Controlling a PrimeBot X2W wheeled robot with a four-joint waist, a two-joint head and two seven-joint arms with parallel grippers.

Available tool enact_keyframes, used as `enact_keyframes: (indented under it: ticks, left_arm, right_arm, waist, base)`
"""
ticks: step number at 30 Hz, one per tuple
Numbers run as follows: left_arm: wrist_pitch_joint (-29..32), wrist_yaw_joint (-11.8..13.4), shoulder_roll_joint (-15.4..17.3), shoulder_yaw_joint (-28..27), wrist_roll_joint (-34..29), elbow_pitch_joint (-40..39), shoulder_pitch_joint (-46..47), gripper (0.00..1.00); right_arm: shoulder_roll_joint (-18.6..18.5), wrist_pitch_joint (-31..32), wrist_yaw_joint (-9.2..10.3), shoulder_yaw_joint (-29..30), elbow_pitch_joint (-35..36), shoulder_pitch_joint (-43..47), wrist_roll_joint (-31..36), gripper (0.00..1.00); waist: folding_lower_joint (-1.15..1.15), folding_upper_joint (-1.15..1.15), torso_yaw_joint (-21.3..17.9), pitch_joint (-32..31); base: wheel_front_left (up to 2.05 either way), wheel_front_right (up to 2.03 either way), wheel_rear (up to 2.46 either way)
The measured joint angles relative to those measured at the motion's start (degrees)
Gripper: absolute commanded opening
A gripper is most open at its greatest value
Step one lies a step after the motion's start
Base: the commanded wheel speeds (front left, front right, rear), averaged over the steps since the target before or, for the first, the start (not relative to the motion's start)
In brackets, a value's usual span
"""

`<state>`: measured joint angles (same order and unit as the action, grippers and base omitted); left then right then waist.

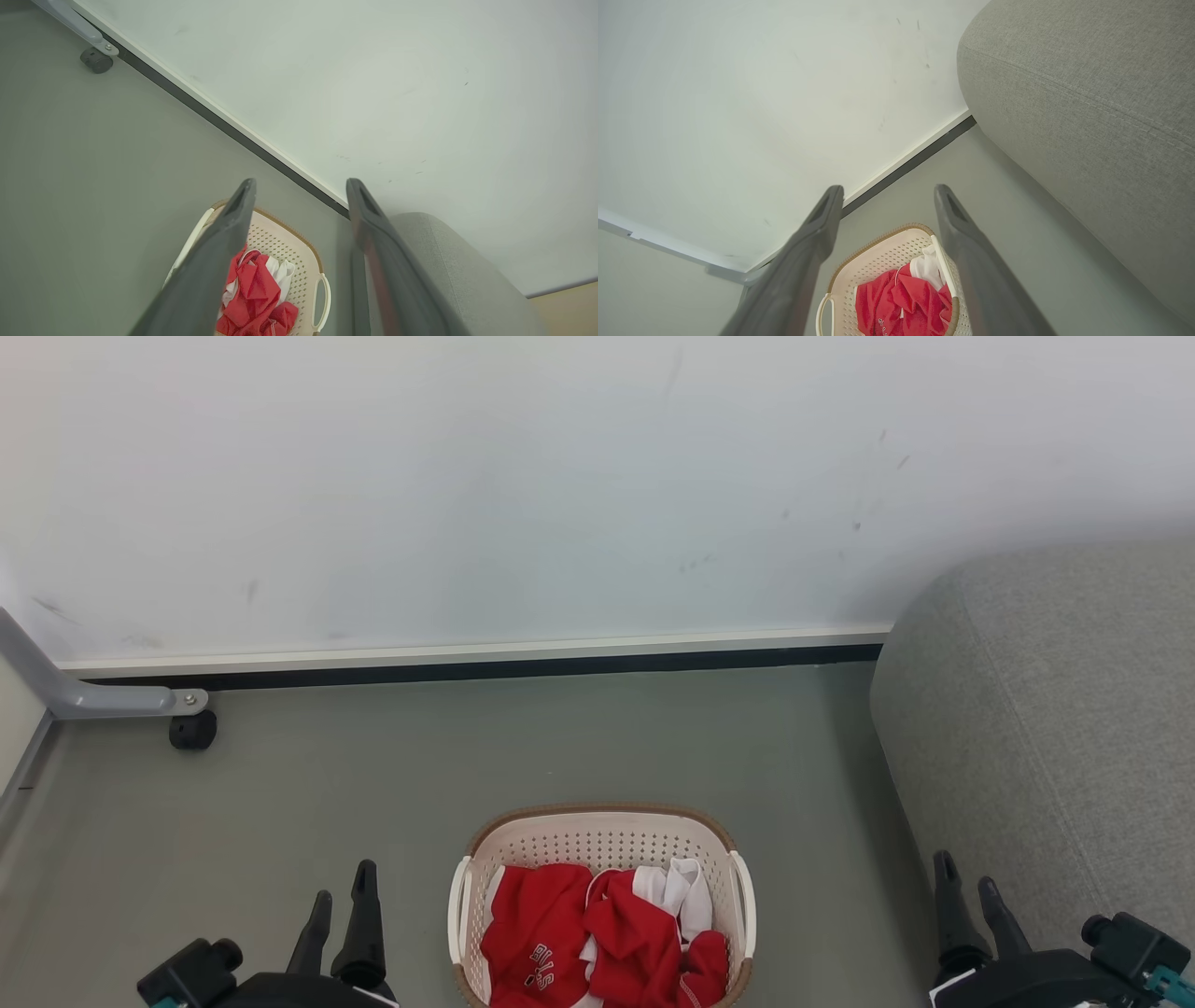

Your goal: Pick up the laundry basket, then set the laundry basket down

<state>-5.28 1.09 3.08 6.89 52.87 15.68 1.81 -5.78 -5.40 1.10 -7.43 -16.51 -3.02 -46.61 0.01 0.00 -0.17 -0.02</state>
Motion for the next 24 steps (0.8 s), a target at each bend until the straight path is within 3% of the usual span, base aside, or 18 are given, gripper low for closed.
enact_keyframes:
  ticks: [24]
  left_arm:
    - [-5.26,3.49,-0.04,2.4,-20.91,-1.16,-0.01,1.0]
  right_arm:
    - [0.27,-5.04,3.52,-1.69,0.33,0.0,23.53,1.0]
  waist:
    - [-0.01,0.0,0.32,0.69]
  base:
    - [0.0,0.0,0.0]
